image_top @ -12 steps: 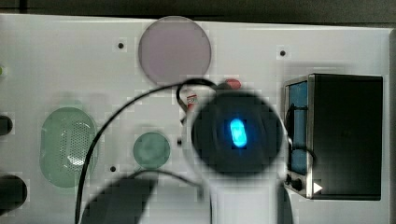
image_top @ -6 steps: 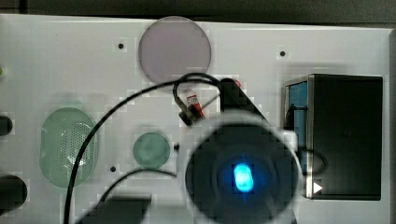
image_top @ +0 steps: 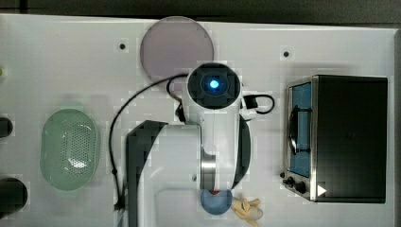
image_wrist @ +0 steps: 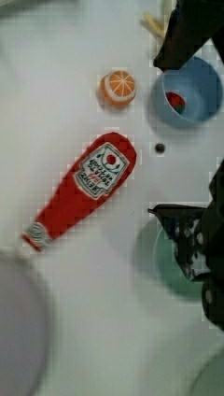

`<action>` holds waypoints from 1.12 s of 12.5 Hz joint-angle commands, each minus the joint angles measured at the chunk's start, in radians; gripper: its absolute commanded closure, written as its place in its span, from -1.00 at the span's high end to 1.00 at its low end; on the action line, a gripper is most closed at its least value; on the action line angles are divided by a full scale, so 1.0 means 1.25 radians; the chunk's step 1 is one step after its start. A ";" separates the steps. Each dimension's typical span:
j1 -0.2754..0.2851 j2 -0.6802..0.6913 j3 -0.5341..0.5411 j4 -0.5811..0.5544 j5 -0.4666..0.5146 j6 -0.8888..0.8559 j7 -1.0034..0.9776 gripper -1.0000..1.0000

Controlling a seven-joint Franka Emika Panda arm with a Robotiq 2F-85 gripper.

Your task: Pick Ketchup from the table and place it in strainer.

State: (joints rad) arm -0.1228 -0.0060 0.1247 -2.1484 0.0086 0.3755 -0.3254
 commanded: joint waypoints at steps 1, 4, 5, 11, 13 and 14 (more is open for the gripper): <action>-0.004 -0.001 -0.001 -0.034 0.004 0.109 -0.331 1.00; -0.005 0.031 -0.003 -0.091 0.004 0.229 -0.508 1.00; -0.005 0.042 -0.004 -0.112 0.004 0.267 -0.531 1.00; -0.005 0.136 -0.010 -0.203 0.002 0.439 -0.534 1.00; -0.005 0.180 -0.011 -0.212 0.001 0.495 -0.534 1.00; -0.005 0.202 -0.011 -0.216 0.000 0.527 -0.534 1.00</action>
State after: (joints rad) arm -0.1292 0.2404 0.1080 -2.3926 0.0143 1.0068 -0.9448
